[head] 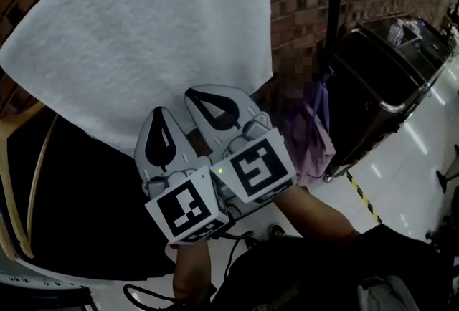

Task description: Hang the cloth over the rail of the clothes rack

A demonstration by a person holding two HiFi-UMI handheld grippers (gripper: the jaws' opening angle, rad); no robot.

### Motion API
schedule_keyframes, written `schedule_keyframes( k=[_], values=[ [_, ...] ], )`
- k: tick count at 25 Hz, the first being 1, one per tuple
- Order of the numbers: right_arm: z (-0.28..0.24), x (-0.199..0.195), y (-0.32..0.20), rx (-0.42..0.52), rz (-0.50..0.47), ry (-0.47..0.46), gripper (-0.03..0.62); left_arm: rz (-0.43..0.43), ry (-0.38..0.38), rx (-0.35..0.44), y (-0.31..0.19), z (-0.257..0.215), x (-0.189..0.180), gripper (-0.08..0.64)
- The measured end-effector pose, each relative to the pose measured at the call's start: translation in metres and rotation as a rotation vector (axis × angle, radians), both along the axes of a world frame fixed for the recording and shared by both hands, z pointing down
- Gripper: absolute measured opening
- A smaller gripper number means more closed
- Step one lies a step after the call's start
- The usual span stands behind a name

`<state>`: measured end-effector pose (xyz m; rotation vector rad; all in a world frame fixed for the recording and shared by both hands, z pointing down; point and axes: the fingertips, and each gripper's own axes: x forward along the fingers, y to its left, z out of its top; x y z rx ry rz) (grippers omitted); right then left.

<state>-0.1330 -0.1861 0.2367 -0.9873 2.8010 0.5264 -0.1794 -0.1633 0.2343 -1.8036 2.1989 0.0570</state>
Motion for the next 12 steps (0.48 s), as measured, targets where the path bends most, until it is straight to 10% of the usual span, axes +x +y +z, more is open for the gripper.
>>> schedule_keyframes(
  k=[12],
  values=[
    [0.051,0.013,-0.009,-0.104,0.037,-0.004,0.005,-0.007,-0.009,-0.034,-0.002,0.044,0.010,0.020]
  ],
)
